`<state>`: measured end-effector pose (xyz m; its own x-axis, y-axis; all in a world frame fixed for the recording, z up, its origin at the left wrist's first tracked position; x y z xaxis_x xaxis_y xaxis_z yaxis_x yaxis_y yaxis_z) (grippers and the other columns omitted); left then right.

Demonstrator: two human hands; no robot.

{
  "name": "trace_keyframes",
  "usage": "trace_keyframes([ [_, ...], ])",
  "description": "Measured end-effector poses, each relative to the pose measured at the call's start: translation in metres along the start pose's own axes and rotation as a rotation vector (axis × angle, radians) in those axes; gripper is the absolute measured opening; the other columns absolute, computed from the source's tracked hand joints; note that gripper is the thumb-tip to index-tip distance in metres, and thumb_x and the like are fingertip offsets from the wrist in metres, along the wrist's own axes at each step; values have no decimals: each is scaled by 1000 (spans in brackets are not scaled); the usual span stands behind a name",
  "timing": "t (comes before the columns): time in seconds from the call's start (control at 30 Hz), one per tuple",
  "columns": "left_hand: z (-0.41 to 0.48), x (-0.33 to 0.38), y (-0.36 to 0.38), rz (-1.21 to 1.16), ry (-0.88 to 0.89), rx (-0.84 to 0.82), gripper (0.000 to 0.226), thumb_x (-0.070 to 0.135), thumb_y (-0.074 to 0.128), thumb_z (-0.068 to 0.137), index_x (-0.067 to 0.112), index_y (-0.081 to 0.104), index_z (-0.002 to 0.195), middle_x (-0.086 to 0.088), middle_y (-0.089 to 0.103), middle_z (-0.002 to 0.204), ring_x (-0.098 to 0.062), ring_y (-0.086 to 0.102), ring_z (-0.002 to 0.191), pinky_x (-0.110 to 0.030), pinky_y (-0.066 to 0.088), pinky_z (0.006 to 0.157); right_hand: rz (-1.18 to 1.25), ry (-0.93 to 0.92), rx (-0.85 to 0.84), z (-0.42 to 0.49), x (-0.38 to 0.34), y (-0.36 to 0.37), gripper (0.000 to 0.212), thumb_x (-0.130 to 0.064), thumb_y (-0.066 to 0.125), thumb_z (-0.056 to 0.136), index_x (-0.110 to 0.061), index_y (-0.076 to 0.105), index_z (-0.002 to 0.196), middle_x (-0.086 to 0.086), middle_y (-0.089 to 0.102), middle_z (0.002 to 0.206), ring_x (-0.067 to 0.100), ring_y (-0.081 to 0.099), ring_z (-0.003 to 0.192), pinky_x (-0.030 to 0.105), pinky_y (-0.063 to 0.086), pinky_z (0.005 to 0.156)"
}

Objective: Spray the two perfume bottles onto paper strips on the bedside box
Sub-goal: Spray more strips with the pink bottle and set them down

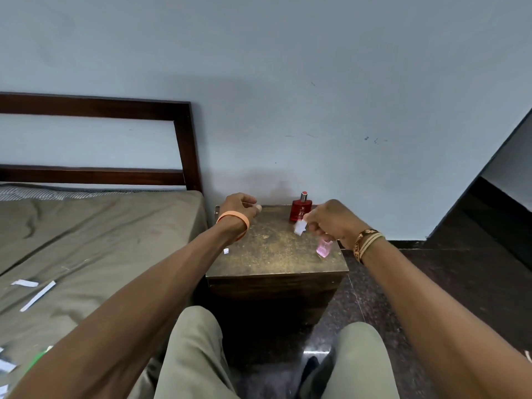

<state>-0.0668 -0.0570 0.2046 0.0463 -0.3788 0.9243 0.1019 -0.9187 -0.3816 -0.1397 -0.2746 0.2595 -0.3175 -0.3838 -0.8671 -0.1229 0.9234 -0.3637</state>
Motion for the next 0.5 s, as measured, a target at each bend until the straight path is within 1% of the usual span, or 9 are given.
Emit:
trace_keyframes([
  [0.03,0,1,2,-3,1,-3,12,19,74,80,22,66,89,1,68,85,-17,65,81,-39,59,78,2,-33,-4,1,0,0,16,-13,60,94,-1,70,91,9,63,75,14,54,58,26,46,55],
  [0.13,1,3,10,1,1,-37,14,17,74,79,27,64,79,-1,69,81,-19,64,76,-40,59,77,496,-6,-291,-4,-6,4,19,-16,66,89,0,68,99,9,68,78,17,63,66,31,57,63],
  [0.17,2,3,12,3,1,-47,15,16,74,78,27,64,78,-3,70,82,-20,65,76,-41,58,77,517,11,-293,-1,-5,3,16,-15,66,89,-1,68,96,9,67,77,17,63,65,30,57,62],
  [0.27,1,4,15,12,-1,-65,14,16,74,79,26,64,78,-2,69,82,-23,67,83,-42,58,79,-64,-7,-17,8,4,-2,16,-11,62,91,-6,67,77,6,59,69,13,52,56,24,45,55],
  [0.33,2,4,18,9,-2,-88,11,15,74,80,21,65,82,-5,70,85,-24,68,84,-42,58,80,31,-24,-112,9,6,2,13,-14,65,90,-4,70,85,6,64,72,14,56,59,26,50,59],
  [0.4,2,3,19,-5,-11,-93,10,14,74,81,17,65,85,-10,70,89,-26,67,82,-41,58,79,467,19,-342,4,3,6,15,-17,69,88,-3,71,95,8,69,78,17,64,66,31,57,65],
  [0.43,2,3,19,-5,-14,-92,10,13,73,81,16,65,86,-11,70,91,-27,66,82,-41,58,80,523,30,-358,4,3,6,14,-16,70,87,-4,72,94,8,69,77,17,64,66,31,58,64],
  [0.47,1,2,19,0,-17,-92,9,13,73,82,16,65,86,-12,70,91,-27,67,84,-41,57,81,433,30,-289,9,8,4,11,-14,69,88,-4,72,90,7,67,73,16,62,62,29,56,61],
  [0.5,0,1,18,7,-21,-93,9,12,73,82,16,65,87,-11,70,91,-27,67,87,-41,57,82,213,15,-168,14,13,3,10,-12,67,89,-5,71,84,5,64,67,15,57,58,26,52,57],
])
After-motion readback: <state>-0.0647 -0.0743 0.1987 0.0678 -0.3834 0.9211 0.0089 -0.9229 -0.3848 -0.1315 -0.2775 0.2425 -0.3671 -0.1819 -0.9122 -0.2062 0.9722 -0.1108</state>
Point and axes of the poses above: each hand's wrist, its own z-axis towards the middle knuckle, its own y-axis out of the palm, x = y × z, the point moved 5 cm from there along z, towards the middle knuckle
